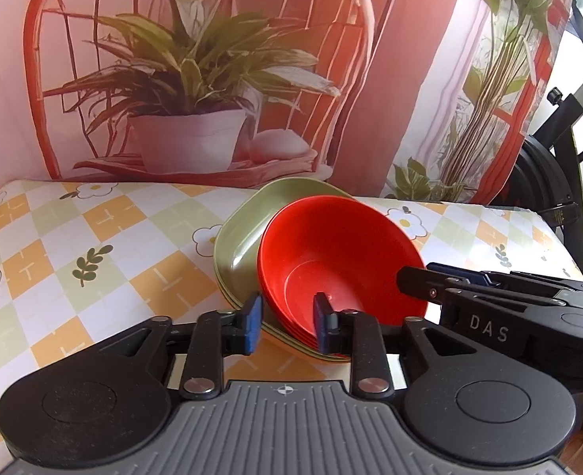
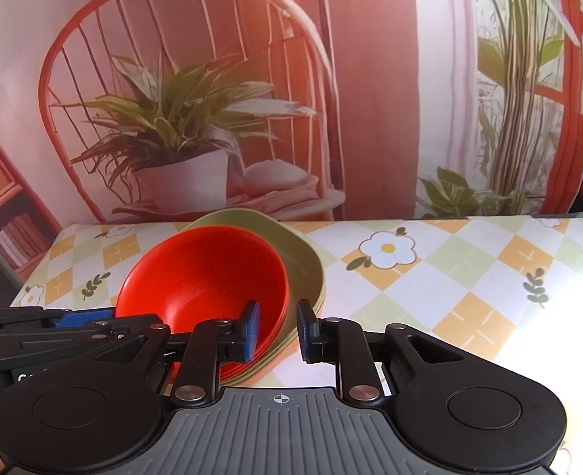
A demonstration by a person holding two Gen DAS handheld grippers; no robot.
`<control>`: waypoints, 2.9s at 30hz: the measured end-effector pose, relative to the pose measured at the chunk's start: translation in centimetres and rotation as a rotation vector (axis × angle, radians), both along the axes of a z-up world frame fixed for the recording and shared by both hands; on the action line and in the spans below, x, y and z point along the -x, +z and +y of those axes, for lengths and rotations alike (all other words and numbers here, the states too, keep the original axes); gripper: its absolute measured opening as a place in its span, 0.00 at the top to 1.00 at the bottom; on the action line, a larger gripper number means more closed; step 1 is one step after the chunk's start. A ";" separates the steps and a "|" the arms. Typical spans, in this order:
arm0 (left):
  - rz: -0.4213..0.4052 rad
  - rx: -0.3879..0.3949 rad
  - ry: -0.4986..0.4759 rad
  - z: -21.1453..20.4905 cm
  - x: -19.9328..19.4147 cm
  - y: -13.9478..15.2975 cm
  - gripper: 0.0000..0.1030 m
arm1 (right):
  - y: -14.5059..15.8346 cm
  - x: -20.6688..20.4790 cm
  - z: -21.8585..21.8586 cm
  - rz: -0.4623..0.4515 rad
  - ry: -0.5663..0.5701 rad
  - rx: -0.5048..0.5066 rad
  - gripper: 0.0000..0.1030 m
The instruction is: Organize plates and bowls
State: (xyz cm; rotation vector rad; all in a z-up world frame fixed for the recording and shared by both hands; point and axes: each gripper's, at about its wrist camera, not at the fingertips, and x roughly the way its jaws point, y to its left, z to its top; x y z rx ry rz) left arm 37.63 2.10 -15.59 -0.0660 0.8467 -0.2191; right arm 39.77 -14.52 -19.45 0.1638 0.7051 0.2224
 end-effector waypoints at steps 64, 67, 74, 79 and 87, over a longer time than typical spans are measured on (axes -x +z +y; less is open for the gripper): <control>-0.469 -0.187 0.101 -1.4 34.9 22.5 0.16 | 18.7 37.0 -8.0 -0.367 -0.102 0.050 0.00; -0.474 -0.193 0.091 -1.8 35.8 22.6 0.16 | 19.0 38.1 -7.9 -0.382 -0.098 0.060 0.00; -0.486 -0.172 0.083 -1.9 37.1 22.8 0.16 | 19.3 39.1 -7.9 -0.394 -0.095 0.063 0.00; -0.489 -0.161 0.088 -1.8 37.0 23.0 0.16 | 19.5 39.3 -8.1 -0.400 -0.101 0.059 0.00; -0.483 -0.160 0.094 -1.7 36.8 22.9 0.16 | 19.6 39.4 -8.3 -0.403 -0.104 0.059 0.00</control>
